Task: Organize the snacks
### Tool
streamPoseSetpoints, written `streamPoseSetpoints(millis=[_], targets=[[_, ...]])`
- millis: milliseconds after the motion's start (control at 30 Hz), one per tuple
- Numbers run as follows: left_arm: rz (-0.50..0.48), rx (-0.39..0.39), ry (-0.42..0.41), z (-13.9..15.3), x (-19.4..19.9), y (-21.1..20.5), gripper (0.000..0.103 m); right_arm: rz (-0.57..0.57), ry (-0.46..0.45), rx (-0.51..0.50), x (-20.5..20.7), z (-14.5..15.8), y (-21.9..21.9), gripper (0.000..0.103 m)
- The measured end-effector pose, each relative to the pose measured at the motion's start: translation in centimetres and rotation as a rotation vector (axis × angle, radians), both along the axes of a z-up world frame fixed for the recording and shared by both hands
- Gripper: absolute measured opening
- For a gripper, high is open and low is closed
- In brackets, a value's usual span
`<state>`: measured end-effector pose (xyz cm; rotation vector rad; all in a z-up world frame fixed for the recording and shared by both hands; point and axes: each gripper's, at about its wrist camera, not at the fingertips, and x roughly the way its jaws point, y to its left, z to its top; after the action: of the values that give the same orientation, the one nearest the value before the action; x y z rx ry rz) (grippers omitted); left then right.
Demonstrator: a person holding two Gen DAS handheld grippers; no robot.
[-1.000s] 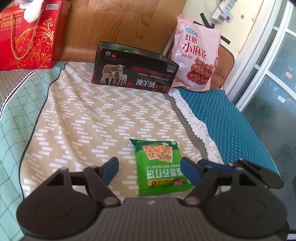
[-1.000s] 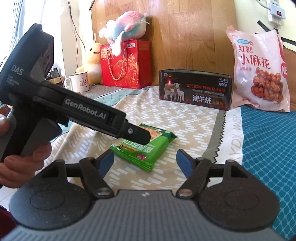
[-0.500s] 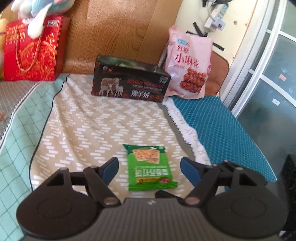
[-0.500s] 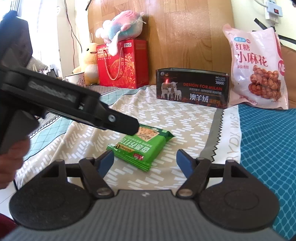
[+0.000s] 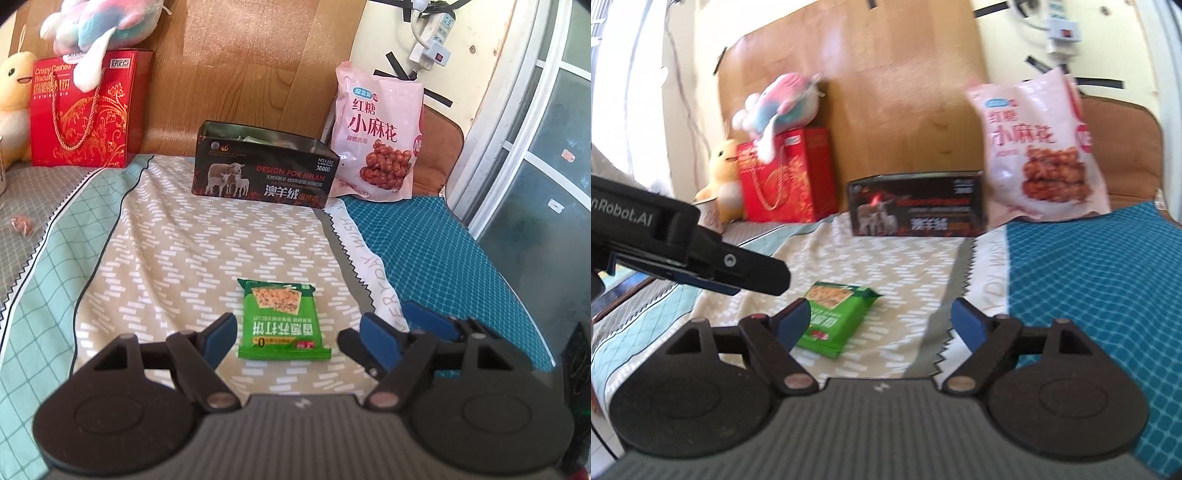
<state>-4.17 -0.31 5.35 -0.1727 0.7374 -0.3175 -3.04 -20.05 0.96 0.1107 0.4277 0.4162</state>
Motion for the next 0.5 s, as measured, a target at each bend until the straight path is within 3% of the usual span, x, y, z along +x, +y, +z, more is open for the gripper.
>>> streamPoseSetpoints(millis=[333,500], targets=[[0.037,0.063,-0.044,-0.4,0.9,0.6,0.076,0.017,0.029,0.011,0.5,0.0,0.0,0.087],[0.034,0.08,-0.059,-1.0,1.2,1.3,0.076,0.038,-0.006,-0.019,-0.2,0.2,0.6,0.087]])
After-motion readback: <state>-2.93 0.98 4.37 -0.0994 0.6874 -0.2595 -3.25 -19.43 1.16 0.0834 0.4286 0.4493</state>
